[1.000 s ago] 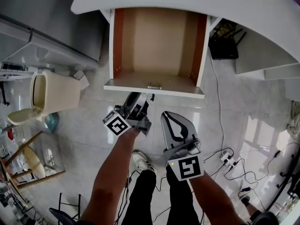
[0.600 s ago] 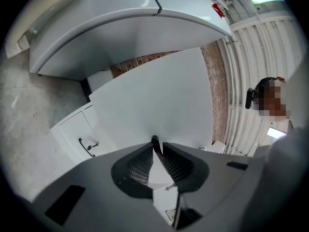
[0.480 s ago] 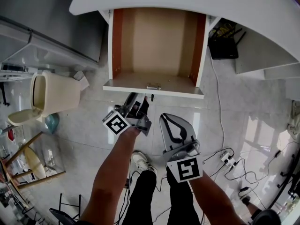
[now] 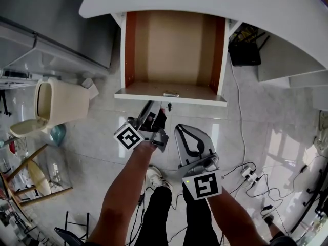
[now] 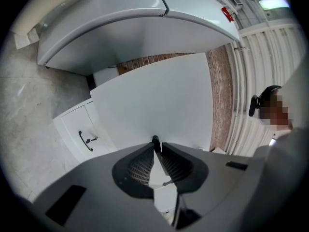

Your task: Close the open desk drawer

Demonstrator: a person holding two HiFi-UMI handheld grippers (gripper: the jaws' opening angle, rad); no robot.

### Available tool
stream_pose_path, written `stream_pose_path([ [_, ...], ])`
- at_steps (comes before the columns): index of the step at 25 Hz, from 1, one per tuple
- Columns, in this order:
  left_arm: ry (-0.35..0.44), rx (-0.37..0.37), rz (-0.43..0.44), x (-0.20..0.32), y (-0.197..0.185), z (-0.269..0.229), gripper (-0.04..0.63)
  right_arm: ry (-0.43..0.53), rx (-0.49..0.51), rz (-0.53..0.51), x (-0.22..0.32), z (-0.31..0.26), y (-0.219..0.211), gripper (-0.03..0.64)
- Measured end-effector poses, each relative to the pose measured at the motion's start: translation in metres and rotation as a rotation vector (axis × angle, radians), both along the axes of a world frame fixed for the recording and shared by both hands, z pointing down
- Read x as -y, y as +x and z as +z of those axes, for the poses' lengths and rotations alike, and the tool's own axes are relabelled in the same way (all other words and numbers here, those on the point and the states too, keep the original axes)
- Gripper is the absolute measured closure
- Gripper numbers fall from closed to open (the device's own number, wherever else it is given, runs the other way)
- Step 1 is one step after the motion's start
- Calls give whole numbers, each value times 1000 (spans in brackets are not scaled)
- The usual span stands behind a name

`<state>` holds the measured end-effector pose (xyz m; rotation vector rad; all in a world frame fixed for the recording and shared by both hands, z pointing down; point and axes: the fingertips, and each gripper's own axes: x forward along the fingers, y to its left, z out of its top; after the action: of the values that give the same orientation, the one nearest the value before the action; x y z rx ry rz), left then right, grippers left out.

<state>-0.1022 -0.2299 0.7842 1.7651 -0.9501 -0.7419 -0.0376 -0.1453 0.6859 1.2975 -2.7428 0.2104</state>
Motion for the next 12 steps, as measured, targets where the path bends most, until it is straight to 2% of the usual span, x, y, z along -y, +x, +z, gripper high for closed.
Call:
stream_pose_path([
  [4, 7, -54, -13, 1, 0, -12, 540, 1, 2, 9, 1, -3, 2, 589],
  [12, -6, -88, -36, 3, -1, -23, 543, 8, 12, 32, 6, -7, 5, 589],
])
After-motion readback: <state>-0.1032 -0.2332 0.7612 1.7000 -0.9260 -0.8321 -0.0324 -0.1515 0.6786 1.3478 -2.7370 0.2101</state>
